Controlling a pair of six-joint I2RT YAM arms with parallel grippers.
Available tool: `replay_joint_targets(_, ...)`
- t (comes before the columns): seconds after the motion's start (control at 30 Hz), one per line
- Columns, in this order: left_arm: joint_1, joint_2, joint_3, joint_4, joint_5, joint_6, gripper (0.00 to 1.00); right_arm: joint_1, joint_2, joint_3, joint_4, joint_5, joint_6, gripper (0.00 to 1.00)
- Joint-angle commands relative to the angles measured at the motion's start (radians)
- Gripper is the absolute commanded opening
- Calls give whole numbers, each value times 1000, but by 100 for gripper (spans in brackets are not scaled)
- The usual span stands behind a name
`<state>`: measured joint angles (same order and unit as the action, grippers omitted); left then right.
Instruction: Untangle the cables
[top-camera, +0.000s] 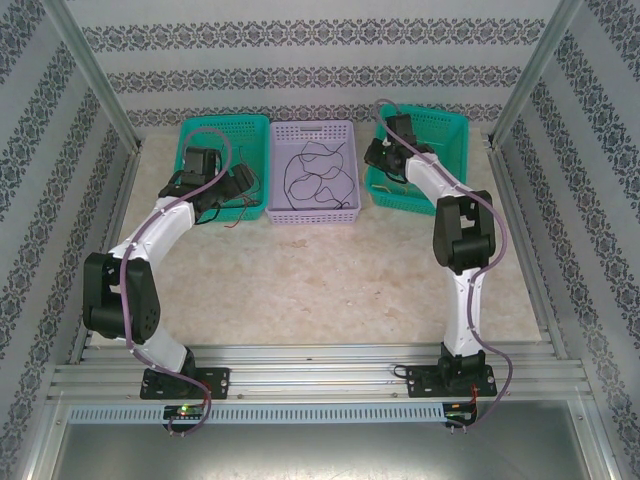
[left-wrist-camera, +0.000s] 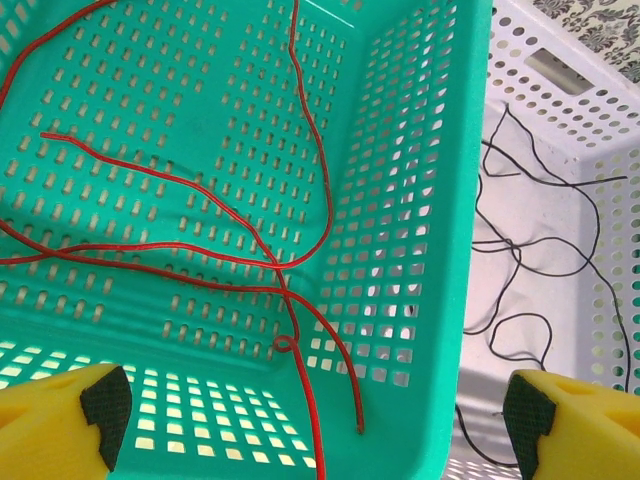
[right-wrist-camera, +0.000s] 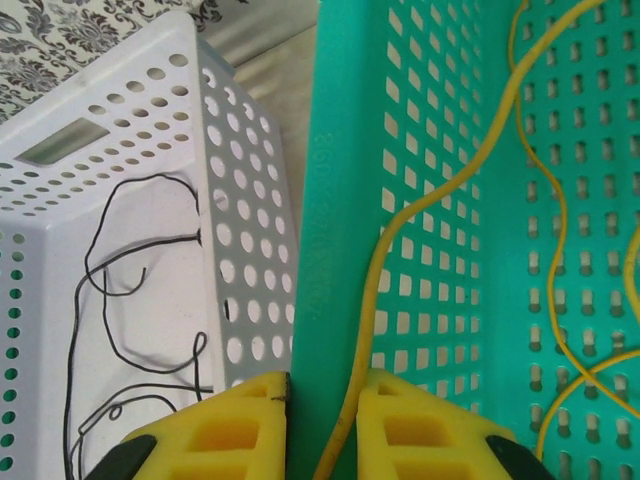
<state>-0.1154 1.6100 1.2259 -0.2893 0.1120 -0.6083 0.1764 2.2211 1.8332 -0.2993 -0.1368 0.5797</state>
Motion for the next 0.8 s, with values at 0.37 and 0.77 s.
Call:
replay_joint_targets(0.37,-21,2,5,-48,-26,7,97,-16,-65,-37,-106,47,-91,11)
replay_joint_targets(0.77,-22,-15,-21,-50,-40,11,97,-52,-142,-98,-7,67,-79,41)
